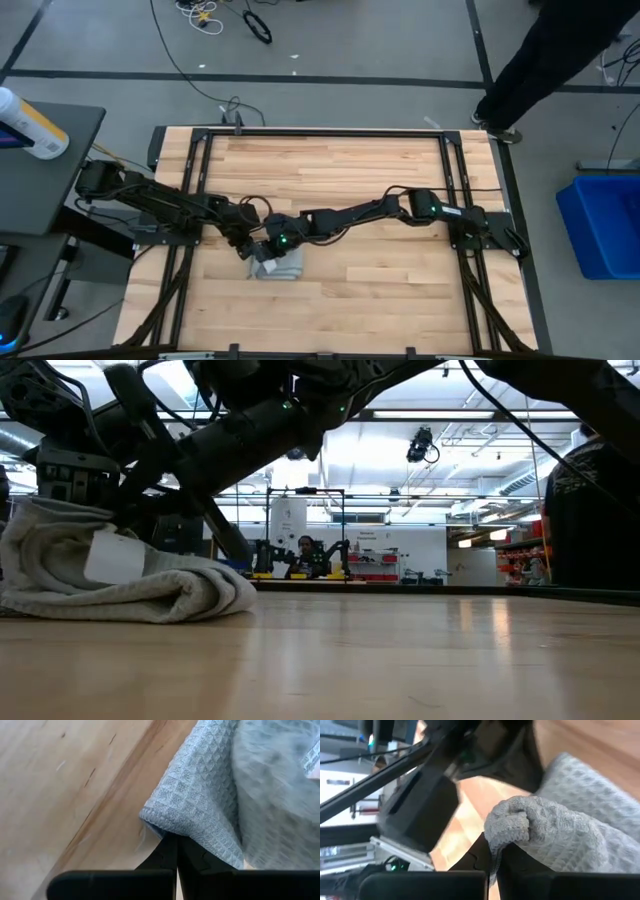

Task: Fold microfiber towels
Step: Fold the grey towel

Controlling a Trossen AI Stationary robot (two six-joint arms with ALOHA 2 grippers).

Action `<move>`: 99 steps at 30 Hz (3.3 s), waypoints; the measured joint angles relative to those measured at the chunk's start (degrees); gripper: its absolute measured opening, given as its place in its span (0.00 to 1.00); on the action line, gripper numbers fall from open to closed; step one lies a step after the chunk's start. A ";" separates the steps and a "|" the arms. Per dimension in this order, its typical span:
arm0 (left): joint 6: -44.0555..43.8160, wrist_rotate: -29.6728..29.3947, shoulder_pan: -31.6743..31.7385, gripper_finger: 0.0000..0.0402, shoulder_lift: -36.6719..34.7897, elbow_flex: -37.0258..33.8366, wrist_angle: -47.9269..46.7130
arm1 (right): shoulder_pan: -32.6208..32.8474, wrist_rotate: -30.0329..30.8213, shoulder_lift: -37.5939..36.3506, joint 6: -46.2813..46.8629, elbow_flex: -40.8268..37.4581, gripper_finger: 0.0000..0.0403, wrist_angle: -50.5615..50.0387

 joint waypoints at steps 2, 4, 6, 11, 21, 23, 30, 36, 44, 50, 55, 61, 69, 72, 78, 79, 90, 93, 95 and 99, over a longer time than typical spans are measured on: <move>-0.53 -0.15 -0.01 0.00 0.00 0.00 0.04 | -0.15 0.92 0.00 0.13 0.00 0.02 -0.05; -1.25 -0.45 -0.01 0.00 -0.02 0.00 0.08 | -0.15 0.97 0.00 0.28 0.00 0.01 0.05; -1.70 -0.75 -0.01 0.00 -0.02 0.00 0.11 | -0.15 1.58 0.00 0.33 0.00 0.03 -0.05; -2.54 -0.93 -0.01 0.06 -0.02 0.00 0.11 | -0.15 2.37 0.00 -0.13 -0.01 0.18 0.04; -3.36 -4.73 0.01 0.30 -6.14 1.01 -9.49 | -0.69 3.34 -0.02 0.41 -0.02 0.54 -1.08; -2.96 -6.59 0.01 0.35 -8.31 1.87 -13.31 | -0.98 3.22 -0.02 -0.36 -0.07 0.58 0.04; -2.87 -13.65 0.01 0.48 -16.19 4.90 -25.18 | -1.75 3.30 -0.11 -1.18 -0.07 0.67 4.98; -3.21 -20.41 0.52 0.53 -21.18 6.26 -36.42 | -1.50 3.32 -0.11 -3.14 -0.07 0.68 5.38; -5.76 -21.90 0.86 0.54 -27.46 8.98 -44.04 | -1.31 4.21 -0.13 -2.32 -0.07 0.64 5.86; -6.40 -16.48 0.86 0.53 -31.18 10.71 -45.88 | -1.33 4.53 -2.01 -2.68 -0.13 0.69 0.53; -5.99 -15.21 0.82 0.53 -31.01 9.33 -45.97 | -1.55 4.72 -5.02 -5.37 -0.13 0.66 -6.56; -6.08 -13.60 0.86 0.53 -28.62 9.33 -46.19 | 0.99 8.52 -9.01 -7.47 -0.07 0.62 -17.13; -8.15 -8.04 0.81 0.53 -24.21 9.32 -47.65 | 5.95 8.70 -9.77 -5.15 -0.11 0.69 -26.69; -8.57 -7.65 0.71 0.53 -22.91 9.31 -47.70 | 7.37 9.37 -9.76 -3.58 -0.11 0.69 -26.67; -9.30 -7.67 0.51 0.53 -22.73 9.22 -47.14 | 7.90 10.19 -9.75 -0.92 -3.35 0.64 -26.49; -9.40 -7.60 0.51 0.53 -22.72 9.22 -46.97 | 7.83 9.85 -9.75 -0.80 -4.55 0.64 -25.90; -10.75 -4.15 0.34 0.53 -22.05 6.27 -45.79 | 6.70 7.01 -9.62 5.22 -17.27 0.66 -4.33; -12.06 -4.03 0.34 0.53 -22.03 6.12 -44.23 | 5.85 7.36 -9.62 6.72 -19.27 0.64 1.11; -12.49 -3.81 0.34 0.53 -22.03 6.12 -42.88 | 5.31 7.36 -9.62 7.73 -20.88 0.64 3.69; -13.96 -3.94 0.34 0.53 -22.03 6.13 -40.86 | 4.52 7.05 -9.65 8.31 -23.58 0.66 5.80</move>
